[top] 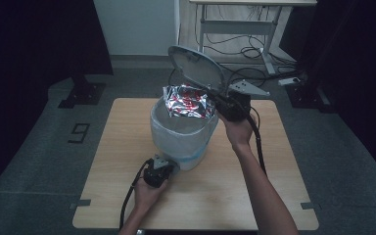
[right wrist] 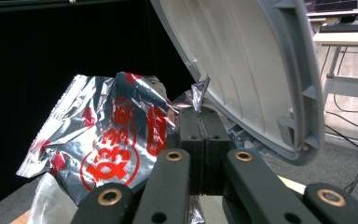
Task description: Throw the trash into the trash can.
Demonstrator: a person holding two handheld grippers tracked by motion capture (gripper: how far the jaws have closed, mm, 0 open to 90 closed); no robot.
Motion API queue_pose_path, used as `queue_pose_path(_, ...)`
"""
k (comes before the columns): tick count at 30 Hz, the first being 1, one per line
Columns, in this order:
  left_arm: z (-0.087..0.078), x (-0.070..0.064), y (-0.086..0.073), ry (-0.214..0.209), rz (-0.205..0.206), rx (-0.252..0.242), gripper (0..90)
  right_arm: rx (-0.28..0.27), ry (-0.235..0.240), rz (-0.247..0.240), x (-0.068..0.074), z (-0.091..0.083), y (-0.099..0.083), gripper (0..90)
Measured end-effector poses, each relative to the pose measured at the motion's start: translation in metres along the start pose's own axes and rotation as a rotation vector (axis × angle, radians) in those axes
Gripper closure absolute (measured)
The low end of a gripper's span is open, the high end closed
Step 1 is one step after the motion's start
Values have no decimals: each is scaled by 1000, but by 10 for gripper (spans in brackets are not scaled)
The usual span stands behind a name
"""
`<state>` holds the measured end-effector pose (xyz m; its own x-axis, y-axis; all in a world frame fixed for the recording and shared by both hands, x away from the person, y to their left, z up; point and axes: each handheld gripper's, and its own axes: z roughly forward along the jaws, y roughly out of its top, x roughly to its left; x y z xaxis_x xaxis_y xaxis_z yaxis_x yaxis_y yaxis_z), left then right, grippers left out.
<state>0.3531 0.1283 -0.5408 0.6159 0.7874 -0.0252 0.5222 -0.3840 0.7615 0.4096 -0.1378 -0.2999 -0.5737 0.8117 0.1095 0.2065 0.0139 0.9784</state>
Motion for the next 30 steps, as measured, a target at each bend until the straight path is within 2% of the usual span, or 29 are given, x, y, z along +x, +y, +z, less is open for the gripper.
queue_pose_path(20, 0, 0, 0, -1, 0, -2, 900, 13, -6, -6, 5, 21, -4, 886)
queue_pose_path(21, 0, 0, 0, -1, 0, -2, 900, 19, -7, -8, 5, 23, -5, 874)
queue_pose_path(23, 0, 0, 0, 0, -1, -3, 900, 47, -19, -19, 6, 27, -8, 754)
queue_pose_path(24, 0, 0, 0, 0, -1, -3, 900, 67, -12, -22, 6, 30, -10, 666)
queue_pose_path(25, 0, 0, 0, -1, 0, -2, 900, 75, -19, -30, 7, 31, -12, 623)
queue_pose_path(30, 0, 0, 0, -1, 0, -2, 900, 72, -41, -49, 7, 30, -18, 540)
